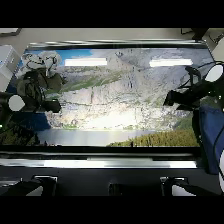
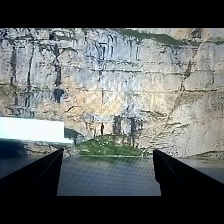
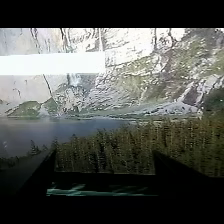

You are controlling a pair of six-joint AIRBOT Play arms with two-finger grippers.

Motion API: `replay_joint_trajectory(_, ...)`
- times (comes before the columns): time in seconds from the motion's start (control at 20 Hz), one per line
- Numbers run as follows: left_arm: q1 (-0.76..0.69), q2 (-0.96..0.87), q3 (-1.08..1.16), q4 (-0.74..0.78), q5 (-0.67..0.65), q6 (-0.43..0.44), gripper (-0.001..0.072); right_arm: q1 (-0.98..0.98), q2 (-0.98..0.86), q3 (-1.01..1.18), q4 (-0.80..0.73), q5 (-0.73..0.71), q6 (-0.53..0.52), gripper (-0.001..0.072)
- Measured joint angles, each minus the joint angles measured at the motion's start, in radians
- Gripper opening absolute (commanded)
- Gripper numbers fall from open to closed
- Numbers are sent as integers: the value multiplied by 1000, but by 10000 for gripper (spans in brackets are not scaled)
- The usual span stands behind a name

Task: Fold the clothes and pants, and hang the long-sleeved shirts on hangers.

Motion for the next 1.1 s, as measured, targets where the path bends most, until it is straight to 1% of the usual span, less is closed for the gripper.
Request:
replay_joint_trajectory(0.75, 0, 0, 0, 0, 0, 0, 602, 0, 0, 0, 0, -1, 0, 707)
replay_joint_trajectory(0.85, 0, 0, 0, 0, 5, 0, 602, 0, 0, 0, 1, -24, 0, 708)
replay_joint_trajectory(1.0, 0, 0, -1, 0, 60, -3, 603, 0, 0, 0, -18, -69, 0, 708)
replay_joint_trajectory(1.1, 0, 0, -1, 0, 140, -5, 632, 0, 0, 0, -34, -94, 0, 706)
